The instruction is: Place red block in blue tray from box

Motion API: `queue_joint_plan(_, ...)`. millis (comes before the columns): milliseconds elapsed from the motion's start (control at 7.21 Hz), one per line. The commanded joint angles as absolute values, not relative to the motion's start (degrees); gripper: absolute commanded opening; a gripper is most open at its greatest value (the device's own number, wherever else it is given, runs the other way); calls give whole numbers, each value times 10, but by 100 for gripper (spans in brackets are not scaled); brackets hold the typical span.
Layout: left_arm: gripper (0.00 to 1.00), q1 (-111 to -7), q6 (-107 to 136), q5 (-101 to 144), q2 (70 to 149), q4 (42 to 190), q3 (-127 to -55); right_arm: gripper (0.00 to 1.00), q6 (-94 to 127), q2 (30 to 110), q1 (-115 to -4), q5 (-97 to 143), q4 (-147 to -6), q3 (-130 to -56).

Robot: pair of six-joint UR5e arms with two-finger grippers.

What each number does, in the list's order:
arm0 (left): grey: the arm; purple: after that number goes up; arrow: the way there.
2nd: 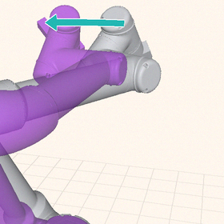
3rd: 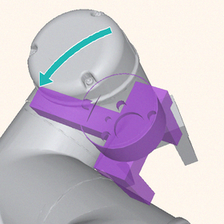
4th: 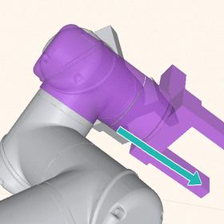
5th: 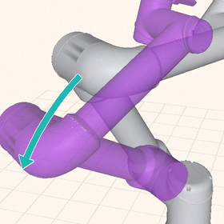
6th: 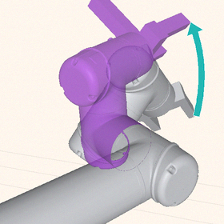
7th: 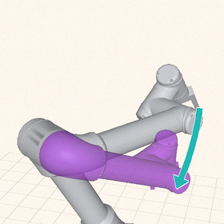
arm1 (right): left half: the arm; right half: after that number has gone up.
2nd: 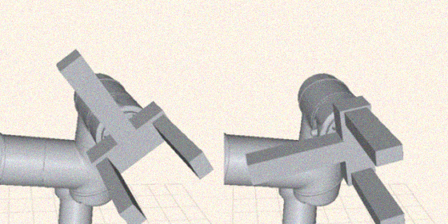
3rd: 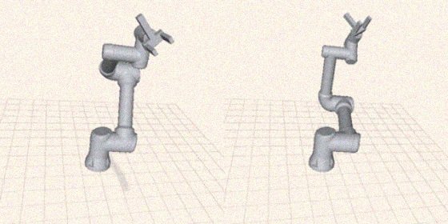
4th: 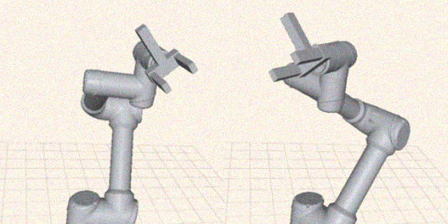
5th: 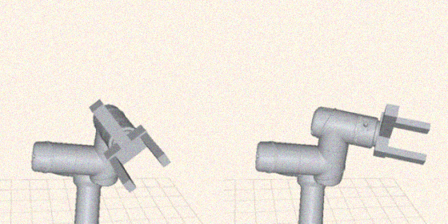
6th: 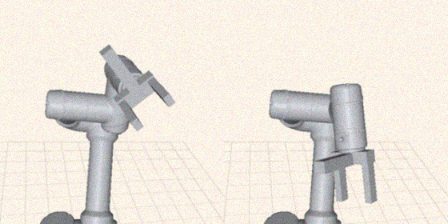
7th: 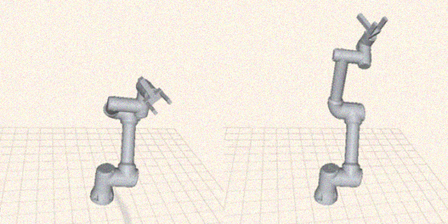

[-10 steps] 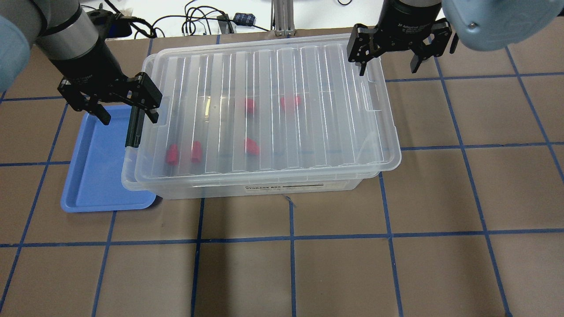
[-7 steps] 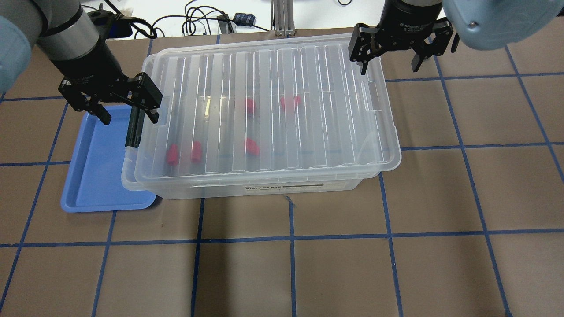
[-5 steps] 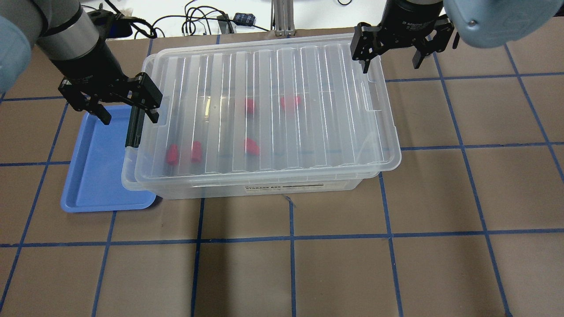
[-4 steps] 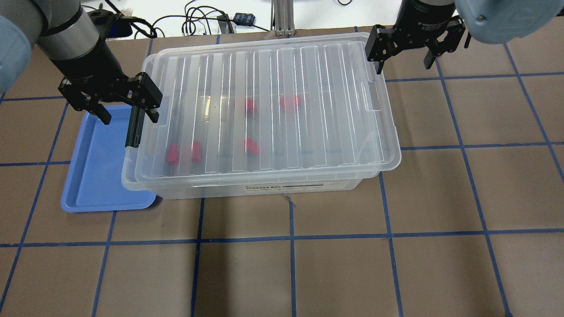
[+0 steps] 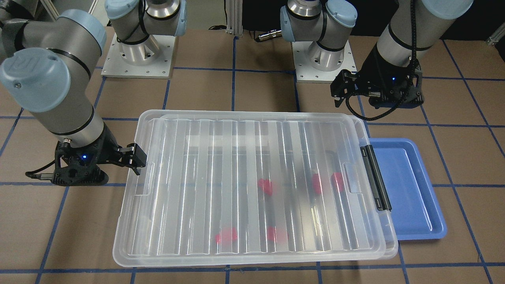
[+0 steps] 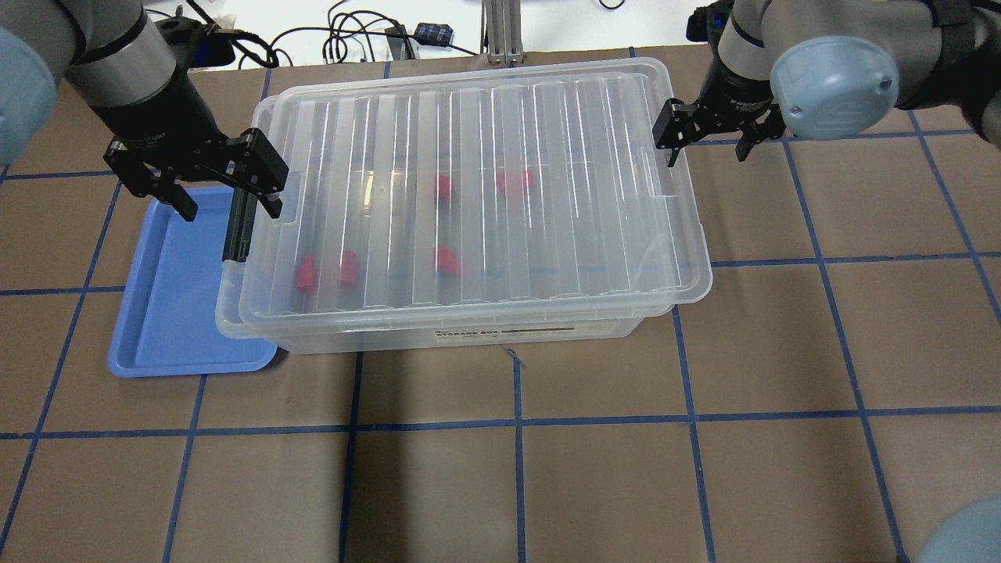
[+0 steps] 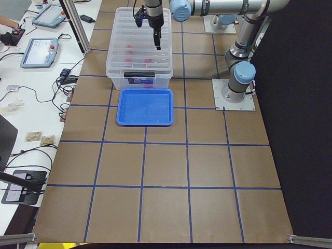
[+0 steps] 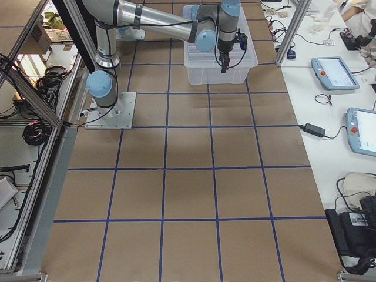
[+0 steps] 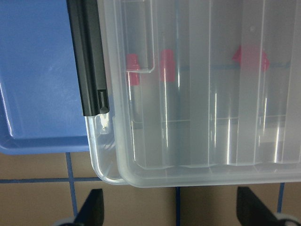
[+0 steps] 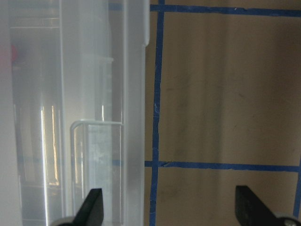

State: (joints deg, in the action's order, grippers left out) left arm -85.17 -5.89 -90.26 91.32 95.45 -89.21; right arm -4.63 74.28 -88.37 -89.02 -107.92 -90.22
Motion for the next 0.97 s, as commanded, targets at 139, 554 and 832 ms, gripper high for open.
queue_joint_plan(139,100,-852,-59,-903,913,954,-892,98,-53,742,-879,-891,-1099,-917)
queue_joint_plan(554,100,-852,-59,-903,913,954,-892,98,-90,742,-866,-896,-1128,-933)
queue_joint_plan(832,100,-852,-58,-903,913,955,-892,99,-94,742,-816,-893,-1135,-933)
